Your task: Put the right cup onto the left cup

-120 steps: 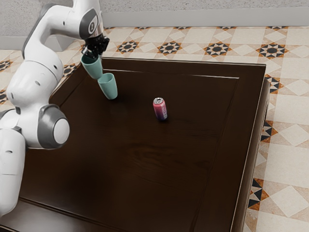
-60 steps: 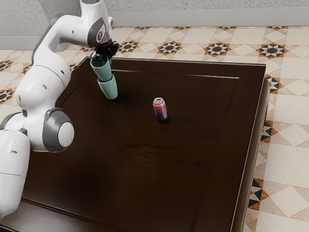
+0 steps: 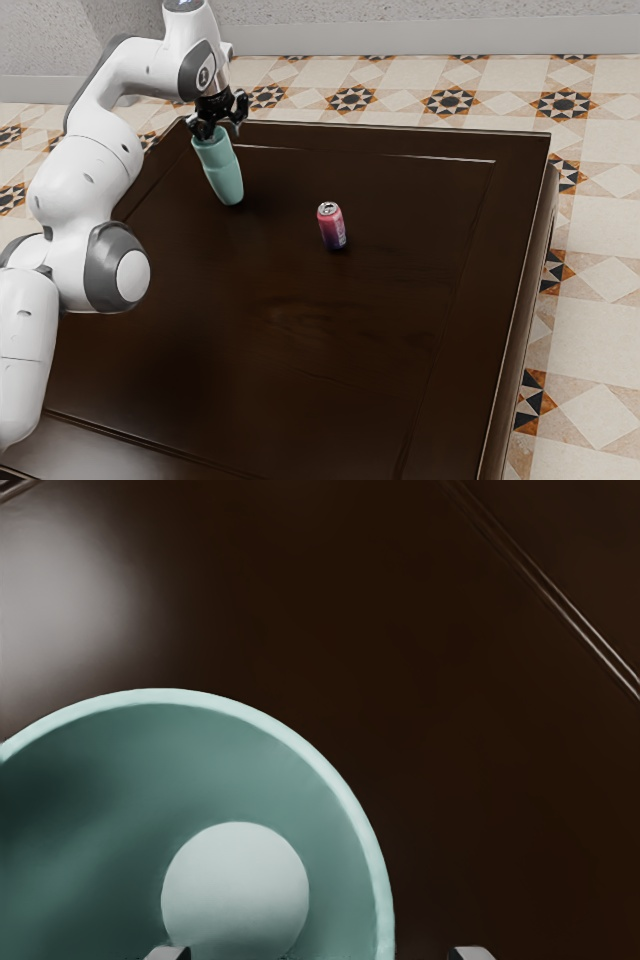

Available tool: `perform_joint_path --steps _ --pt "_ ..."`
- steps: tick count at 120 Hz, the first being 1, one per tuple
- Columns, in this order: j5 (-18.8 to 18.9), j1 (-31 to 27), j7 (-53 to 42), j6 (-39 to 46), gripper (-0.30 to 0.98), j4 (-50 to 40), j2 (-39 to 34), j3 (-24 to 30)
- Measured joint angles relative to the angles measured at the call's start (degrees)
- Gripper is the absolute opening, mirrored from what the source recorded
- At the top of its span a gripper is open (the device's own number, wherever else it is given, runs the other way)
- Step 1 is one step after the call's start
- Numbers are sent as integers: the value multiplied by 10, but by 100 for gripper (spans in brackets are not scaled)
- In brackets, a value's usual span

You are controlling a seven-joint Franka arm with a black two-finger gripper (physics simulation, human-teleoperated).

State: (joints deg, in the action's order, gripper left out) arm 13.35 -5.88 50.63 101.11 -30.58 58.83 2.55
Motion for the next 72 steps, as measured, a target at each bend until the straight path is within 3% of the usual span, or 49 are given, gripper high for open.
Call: perform_joint_path --steps 21,49,55,72 --pt "-1 0 -4 -6 52 3 -5 0" --pt "1 4 -9 -28 62 -8 -61 -2" --pt "2 11 -16 -33 63 -63 -119 -4" --pt "-17 69 -93 -50 65 -340 -394 2"
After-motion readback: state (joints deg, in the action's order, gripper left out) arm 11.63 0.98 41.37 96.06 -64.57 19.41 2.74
